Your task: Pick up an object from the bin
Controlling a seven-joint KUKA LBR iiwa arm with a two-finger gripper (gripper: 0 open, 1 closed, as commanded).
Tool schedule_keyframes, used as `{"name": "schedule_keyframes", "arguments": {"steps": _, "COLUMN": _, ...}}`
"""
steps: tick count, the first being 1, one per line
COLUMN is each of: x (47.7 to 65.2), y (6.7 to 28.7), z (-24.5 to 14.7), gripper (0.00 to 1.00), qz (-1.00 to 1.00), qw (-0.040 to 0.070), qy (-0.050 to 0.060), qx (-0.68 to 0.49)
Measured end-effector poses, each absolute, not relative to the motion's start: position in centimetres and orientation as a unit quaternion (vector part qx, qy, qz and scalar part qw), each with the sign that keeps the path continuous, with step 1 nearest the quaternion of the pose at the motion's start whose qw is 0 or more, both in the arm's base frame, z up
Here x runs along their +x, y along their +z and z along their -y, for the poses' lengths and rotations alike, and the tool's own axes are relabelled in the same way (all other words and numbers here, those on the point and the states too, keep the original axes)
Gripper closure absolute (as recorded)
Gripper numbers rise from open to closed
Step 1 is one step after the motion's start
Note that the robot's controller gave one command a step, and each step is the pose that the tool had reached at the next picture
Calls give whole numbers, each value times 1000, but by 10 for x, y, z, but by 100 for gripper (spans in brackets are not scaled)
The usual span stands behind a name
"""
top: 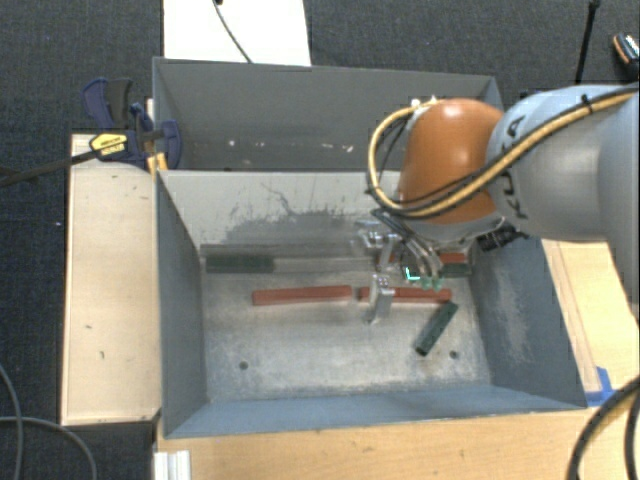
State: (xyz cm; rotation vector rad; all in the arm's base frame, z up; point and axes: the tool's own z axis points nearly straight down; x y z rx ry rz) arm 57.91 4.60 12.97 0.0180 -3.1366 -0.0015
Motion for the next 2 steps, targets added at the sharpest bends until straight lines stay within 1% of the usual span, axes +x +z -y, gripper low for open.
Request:
{"name": "schedule_keyframes", "arguments": {"steps": 1, "x": 586, "y": 67, "z": -48, "gripper": 0, "qz": 999, "qw": 2, "qy": 0, "qx": 32}}
{"name": "schedule_keyframes", "arguments": {"steps": 2, "x": 588, "y": 71, "z": -48, "gripper": 100, "qz": 1000, "qw": -1, "qy": -1, "qx": 30}}
